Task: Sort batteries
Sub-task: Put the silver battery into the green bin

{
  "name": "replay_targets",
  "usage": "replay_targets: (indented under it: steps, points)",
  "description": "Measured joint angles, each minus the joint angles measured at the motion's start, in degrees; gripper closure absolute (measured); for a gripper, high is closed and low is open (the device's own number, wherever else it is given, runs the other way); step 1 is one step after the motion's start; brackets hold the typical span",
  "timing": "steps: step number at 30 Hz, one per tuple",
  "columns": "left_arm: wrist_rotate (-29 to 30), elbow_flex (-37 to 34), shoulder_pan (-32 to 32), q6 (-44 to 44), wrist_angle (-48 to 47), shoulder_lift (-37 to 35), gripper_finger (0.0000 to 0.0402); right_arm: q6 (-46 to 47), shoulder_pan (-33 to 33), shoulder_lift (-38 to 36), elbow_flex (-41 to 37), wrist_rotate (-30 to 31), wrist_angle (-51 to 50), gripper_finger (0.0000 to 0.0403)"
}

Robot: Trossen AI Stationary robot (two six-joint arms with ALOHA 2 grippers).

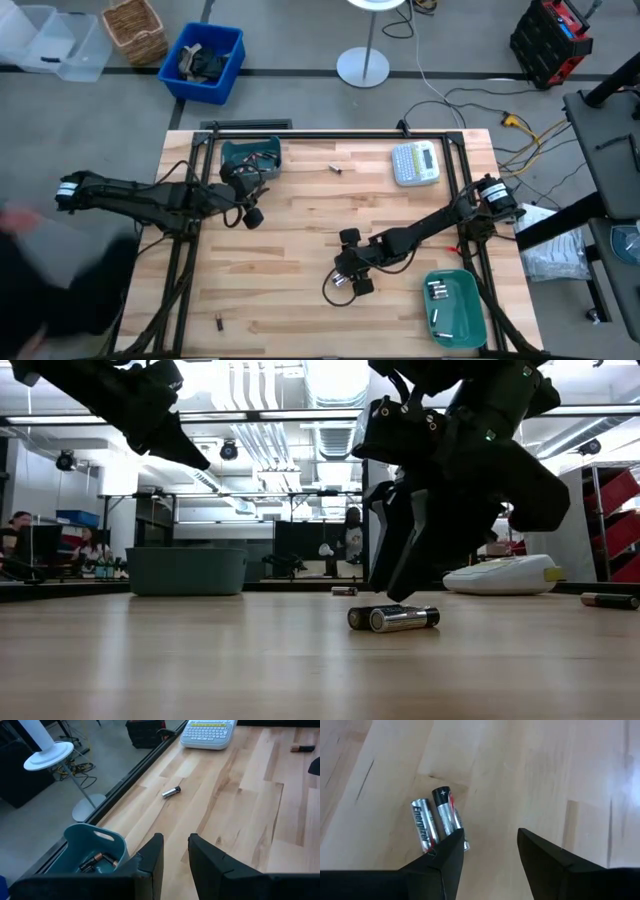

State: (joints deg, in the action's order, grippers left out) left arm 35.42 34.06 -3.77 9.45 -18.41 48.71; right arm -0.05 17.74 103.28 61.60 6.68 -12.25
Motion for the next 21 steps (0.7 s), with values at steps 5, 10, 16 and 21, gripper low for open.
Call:
replay_targets:
  steps: [5,10,16,21]
  points:
    - [0.00,0.00,0.00,0.00,0.00,0.00,0.0331,-1.30,0.00,-0.20,0.00,0.72,0.51,0.0234]
    - [0.00,0.00,0.00,0.00,-0.02,0.00,0.0331,-1.03,0.02,-0.44,0.55,-0.61,0.61,0.0239]
    - [-0.01,0.00,0.00,0.00,-0.02,0.00,0.0331,-0.85,0.40,-0.46,0.96,-2.67,0.86,0.0229]
    - [-0.02,0.00,0.00,0.00,-0.02,0.00,0.0331,-0.64,0.52,0.83,0.92,-2.74,1.01,0.0221]
